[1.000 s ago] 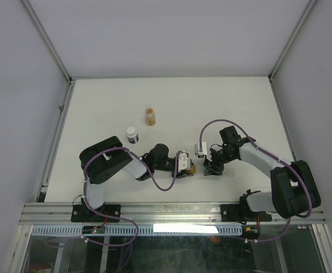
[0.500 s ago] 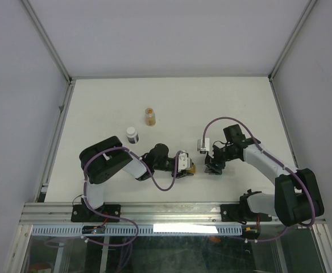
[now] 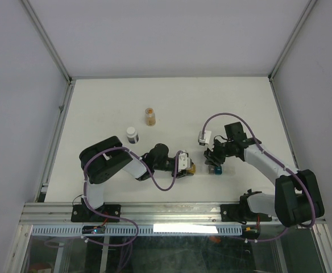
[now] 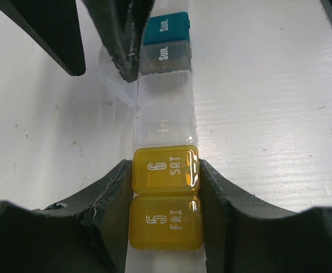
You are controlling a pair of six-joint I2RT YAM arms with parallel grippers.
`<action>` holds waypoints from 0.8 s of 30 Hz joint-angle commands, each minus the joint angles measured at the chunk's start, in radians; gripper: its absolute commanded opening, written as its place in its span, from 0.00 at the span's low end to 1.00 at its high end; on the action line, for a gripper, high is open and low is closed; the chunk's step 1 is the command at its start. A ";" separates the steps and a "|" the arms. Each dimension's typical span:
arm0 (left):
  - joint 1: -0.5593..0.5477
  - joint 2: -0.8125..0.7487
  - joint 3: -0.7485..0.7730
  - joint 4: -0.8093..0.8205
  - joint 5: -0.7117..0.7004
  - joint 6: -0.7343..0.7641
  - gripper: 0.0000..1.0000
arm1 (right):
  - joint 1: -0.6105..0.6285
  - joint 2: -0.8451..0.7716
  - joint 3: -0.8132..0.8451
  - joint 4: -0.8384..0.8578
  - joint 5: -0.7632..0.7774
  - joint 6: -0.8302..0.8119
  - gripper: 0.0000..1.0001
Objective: Sort the pills into containers
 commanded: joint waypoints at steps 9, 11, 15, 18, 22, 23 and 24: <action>-0.007 0.006 0.010 -0.024 0.021 0.012 0.23 | 0.000 0.046 0.034 0.141 0.105 0.136 0.43; -0.007 0.003 0.009 -0.017 0.014 0.004 0.26 | 0.004 0.059 0.038 0.134 0.109 0.133 0.43; -0.006 -0.007 -0.001 0.017 0.000 -0.025 0.41 | 0.006 0.062 0.048 0.112 0.087 0.129 0.44; -0.005 -0.016 -0.016 0.059 -0.010 -0.047 0.58 | 0.005 0.050 0.061 0.087 0.068 0.119 0.48; -0.006 -0.024 -0.032 0.096 -0.024 -0.068 0.75 | 0.004 0.035 0.074 0.062 0.057 0.115 0.53; -0.007 -0.027 -0.039 0.110 -0.026 -0.073 0.79 | 0.003 0.032 0.079 0.053 0.051 0.113 0.54; -0.007 -0.032 -0.049 0.130 -0.027 -0.080 0.81 | 0.002 0.029 0.083 0.043 0.045 0.108 0.55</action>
